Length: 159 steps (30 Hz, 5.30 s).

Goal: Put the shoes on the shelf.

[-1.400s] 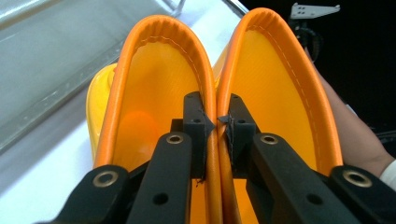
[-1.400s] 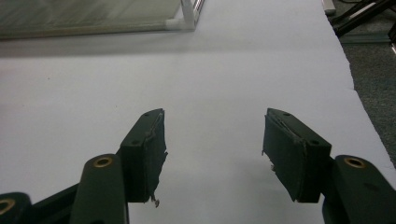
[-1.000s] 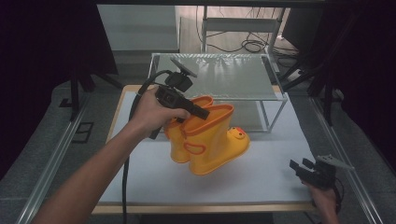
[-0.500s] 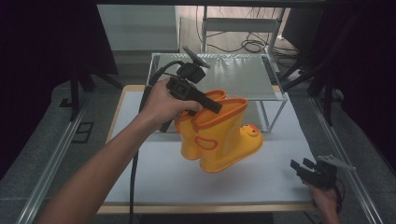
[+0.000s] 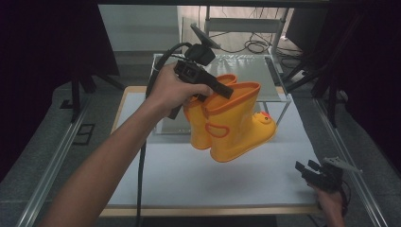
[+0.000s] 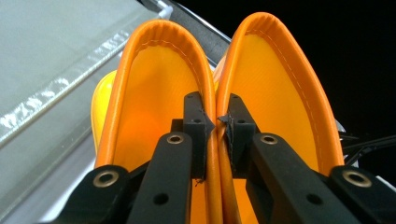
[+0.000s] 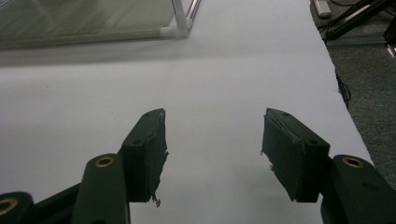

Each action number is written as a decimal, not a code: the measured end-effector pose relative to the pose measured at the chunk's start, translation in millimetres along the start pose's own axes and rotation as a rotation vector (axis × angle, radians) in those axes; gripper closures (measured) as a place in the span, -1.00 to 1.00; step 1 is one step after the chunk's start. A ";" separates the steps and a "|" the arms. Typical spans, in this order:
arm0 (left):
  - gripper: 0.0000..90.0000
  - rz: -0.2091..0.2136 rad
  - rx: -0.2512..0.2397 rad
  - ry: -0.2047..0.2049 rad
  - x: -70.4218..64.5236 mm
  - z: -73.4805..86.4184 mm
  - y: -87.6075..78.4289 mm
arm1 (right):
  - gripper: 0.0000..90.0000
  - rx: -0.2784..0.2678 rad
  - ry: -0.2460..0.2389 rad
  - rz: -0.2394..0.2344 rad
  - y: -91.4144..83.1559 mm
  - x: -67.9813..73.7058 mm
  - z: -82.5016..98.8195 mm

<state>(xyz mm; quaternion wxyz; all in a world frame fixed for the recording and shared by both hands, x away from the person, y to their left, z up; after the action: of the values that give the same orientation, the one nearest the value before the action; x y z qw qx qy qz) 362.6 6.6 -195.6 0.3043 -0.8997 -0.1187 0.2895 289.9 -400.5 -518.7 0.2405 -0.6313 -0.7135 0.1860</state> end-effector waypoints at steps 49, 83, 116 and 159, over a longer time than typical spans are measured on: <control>0.84 -0.385 -0.226 -0.307 121.0 -97.5 -15.2 | -0.13 -0.009 -0.016 -0.013 -2.4 5.6 -3.1; 0.04 -0.470 -0.228 -0.344 149.0 -111.1 -3.8 | -0.12 0.006 -0.039 -0.013 1.2 10.0 0.6; 1.00 -0.310 -0.184 -0.050 63.7 -26.0 -73.5 | -0.12 0.003 -0.044 0.002 -0.7 12.2 1.2; 1.00 -0.382 -0.174 -0.274 189.3 86.5 -3.3 | -0.12 0.010 -0.041 0.015 -0.9 8.9 2.5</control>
<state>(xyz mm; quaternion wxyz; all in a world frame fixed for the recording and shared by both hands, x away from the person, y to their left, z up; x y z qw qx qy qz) 463.4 124.4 -334.5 0.2559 -0.8362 -0.3511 0.3347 286.9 -391.7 -519.3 0.2273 -0.6314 -0.7128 0.2042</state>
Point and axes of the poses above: each handheld gripper's, and its own axes: y roughly forward along the jaws, z roughly out of its underside, x roughly to its left, the point moved 3 cm from there along y, roughly forward along the jaws, and after that the axes turned 7 degrees about z, right-handed, at the moved point
